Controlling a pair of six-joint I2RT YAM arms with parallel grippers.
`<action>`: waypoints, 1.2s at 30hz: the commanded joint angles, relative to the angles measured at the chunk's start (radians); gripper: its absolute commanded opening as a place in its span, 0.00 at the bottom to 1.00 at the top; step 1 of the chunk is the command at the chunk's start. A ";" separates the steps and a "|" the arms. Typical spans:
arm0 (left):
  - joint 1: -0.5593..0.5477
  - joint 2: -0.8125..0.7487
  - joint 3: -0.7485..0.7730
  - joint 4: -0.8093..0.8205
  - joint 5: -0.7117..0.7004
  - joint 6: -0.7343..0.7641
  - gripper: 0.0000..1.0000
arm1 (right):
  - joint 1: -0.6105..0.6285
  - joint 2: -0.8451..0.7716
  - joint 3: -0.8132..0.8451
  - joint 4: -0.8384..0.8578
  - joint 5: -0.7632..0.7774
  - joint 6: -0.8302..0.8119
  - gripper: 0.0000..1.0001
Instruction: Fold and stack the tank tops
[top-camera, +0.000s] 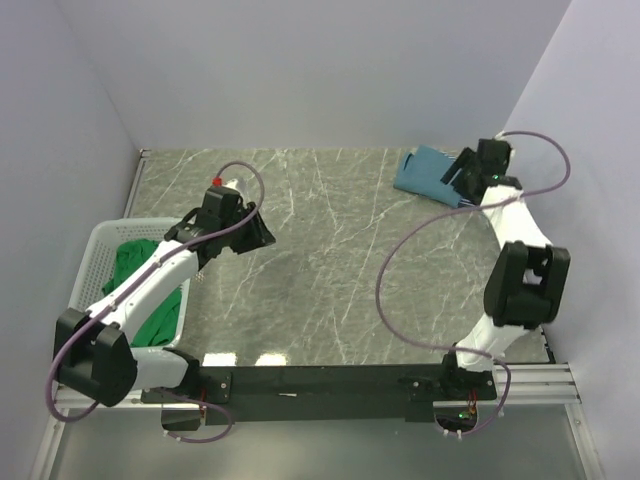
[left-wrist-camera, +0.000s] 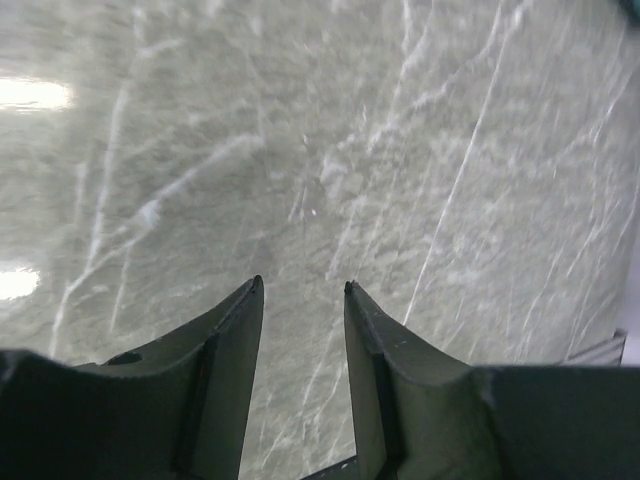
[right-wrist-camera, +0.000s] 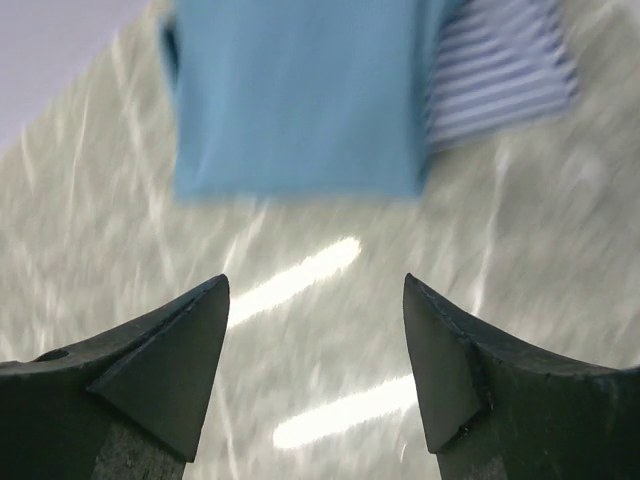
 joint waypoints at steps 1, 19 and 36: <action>0.033 -0.075 0.013 -0.032 -0.119 -0.054 0.45 | 0.098 -0.126 -0.153 0.089 0.058 0.030 0.77; 0.794 -0.137 -0.039 -0.224 -0.465 -0.273 0.63 | 0.647 -0.542 -0.549 0.131 0.126 0.090 0.78; 0.866 0.308 -0.029 -0.164 -0.496 -0.390 0.66 | 0.756 -0.682 -0.658 0.099 0.118 0.104 0.78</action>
